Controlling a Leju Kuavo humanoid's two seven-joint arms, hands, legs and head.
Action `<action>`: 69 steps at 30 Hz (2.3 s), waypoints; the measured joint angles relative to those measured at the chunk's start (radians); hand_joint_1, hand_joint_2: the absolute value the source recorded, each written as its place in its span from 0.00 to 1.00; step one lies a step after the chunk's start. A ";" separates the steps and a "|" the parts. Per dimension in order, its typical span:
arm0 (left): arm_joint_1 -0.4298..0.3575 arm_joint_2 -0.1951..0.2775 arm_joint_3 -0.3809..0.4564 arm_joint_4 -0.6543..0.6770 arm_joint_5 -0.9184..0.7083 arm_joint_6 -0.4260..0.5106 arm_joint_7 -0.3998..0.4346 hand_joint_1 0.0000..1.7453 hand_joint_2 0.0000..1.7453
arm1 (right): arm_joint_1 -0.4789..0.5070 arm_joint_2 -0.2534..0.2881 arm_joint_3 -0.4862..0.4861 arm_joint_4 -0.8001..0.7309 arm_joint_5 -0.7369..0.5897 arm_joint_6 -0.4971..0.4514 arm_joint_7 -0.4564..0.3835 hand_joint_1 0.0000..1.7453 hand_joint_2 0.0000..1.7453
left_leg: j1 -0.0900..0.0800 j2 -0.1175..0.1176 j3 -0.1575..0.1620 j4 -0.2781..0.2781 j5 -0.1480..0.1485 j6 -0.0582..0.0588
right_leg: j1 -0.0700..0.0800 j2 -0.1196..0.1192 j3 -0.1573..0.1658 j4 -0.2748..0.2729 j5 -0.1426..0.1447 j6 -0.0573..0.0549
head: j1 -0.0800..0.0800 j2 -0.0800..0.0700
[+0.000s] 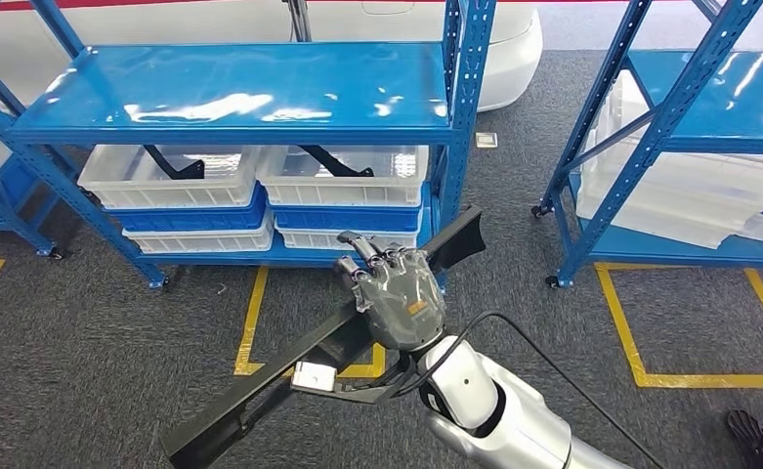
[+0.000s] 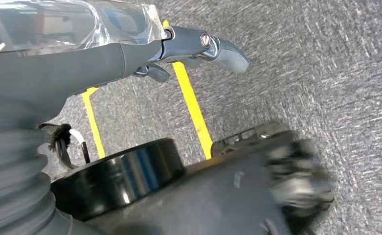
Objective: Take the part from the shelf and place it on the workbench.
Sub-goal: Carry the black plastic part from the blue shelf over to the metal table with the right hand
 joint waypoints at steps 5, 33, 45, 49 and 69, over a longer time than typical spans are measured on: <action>-0.001 0.000 0.000 0.000 -0.003 -0.003 0.000 0.00 1.00 | 0.000 0.000 0.000 0.000 0.017 0.000 0.009 1.00 1.00 | -0.008 0.002 0.083 -0.167 0.013 0.027 | 0.006 -0.009 -0.021 0.011 0.014 0.025 | 0.001 0.000; 0.002 0.003 -0.021 0.000 -0.055 -0.023 0.020 0.00 1.00 | 0.030 -0.013 -0.004 -0.005 0.034 0.026 0.019 1.00 1.00 | -0.030 0.061 0.048 -0.144 0.033 0.041 | 0.009 -0.084 -0.001 0.026 -0.020 0.008 | -0.002 0.000; -0.001 0.008 -0.024 0.000 -0.076 -0.046 0.035 0.00 1.00 | 0.043 -0.020 -0.008 -0.002 -0.066 0.068 0.008 1.00 1.00 | -0.016 -0.065 0.030 -0.161 0.065 0.071 | -0.007 0.011 -0.074 0.226 -0.104 0.043 | -0.002 0.000; -0.007 0.007 -0.025 0.000 -0.086 -0.051 0.037 0.00 1.00 | 0.030 -0.024 -0.008 -0.008 -0.080 0.088 0.008 1.00 1.00 | -0.014 -0.111 0.007 -0.144 0.067 0.047 | -0.019 0.087 0.009 0.045 -0.049 0.043 | -0.002 0.000; -0.019 0.003 -0.025 0.000 -0.098 -0.035 0.038 0.00 1.00 | 0.049 -0.043 -0.009 -0.056 -0.011 0.056 0.020 1.00 1.00 | -0.024 0.011 0.019 -0.165 0.068 0.068 | -0.001 -0.053 -0.015 0.107 -0.102 0.038 | -0.004 0.000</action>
